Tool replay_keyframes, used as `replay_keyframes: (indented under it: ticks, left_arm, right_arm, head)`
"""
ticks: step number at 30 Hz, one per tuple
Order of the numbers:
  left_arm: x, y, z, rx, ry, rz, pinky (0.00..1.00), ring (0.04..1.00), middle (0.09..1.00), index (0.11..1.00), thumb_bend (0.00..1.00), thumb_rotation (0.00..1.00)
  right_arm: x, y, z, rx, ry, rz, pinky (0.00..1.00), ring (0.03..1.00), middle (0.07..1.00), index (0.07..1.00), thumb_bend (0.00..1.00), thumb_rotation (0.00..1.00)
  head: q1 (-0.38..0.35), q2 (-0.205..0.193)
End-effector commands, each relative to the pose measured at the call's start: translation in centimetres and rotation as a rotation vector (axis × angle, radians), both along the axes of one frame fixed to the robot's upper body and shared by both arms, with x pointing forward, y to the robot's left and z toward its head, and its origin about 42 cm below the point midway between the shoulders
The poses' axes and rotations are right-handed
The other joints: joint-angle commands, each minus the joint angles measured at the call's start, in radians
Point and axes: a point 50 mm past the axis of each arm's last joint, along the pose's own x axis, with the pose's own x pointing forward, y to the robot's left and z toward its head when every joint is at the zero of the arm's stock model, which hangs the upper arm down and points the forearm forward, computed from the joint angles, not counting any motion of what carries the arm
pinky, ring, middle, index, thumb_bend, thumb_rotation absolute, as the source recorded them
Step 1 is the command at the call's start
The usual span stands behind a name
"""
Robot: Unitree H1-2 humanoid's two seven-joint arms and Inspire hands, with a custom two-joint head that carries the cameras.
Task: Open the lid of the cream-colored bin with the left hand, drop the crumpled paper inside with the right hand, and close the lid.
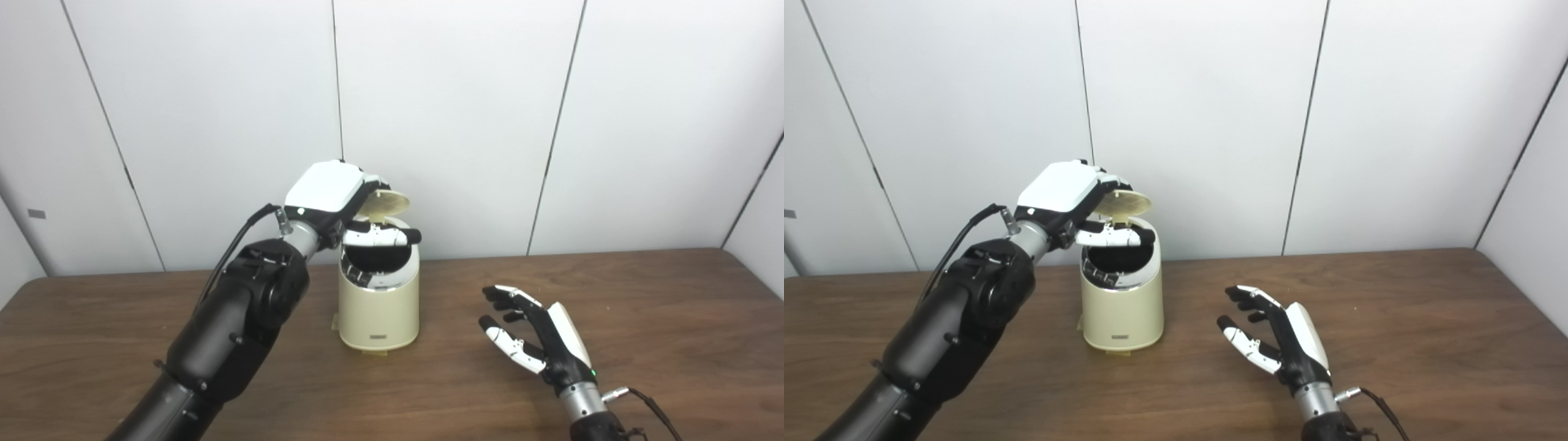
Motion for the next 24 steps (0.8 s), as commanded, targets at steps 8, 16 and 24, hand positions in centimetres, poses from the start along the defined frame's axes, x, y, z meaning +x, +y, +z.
replay_keyframes:
  ticks: [8,16,24]
  left_arm:
    - [-2.2,0.3,1.2,0.02,-0.058,-0.022,1.0,0.921,0.838,0.818,0.91,1.0]
    - [-2.9,0.7,0.6,0.031,-0.049,-0.031,1.0,0.915,0.827,0.827,0.89,1.0]
    - [-4.8,1.4,-2.6,0.096,-0.054,-0.037,1.0,0.929,0.829,0.833,0.93,1.0]
  right_arm:
    - [0.6,-0.2,1.8,0.0,-0.061,0.01,0.64,0.725,0.757,0.763,0.26,0.74]
    - [0.7,-0.2,1.8,-0.01,-0.072,0.011,0.63,0.714,0.749,0.755,0.26,0.71]
    - [0.7,-0.1,2.1,0.008,-0.069,0.011,0.63,0.715,0.755,0.759,0.27,0.72]
  head:
    - [-0.002,0.005]
    - [0.0,0.012]
    - [-0.002,0.018]
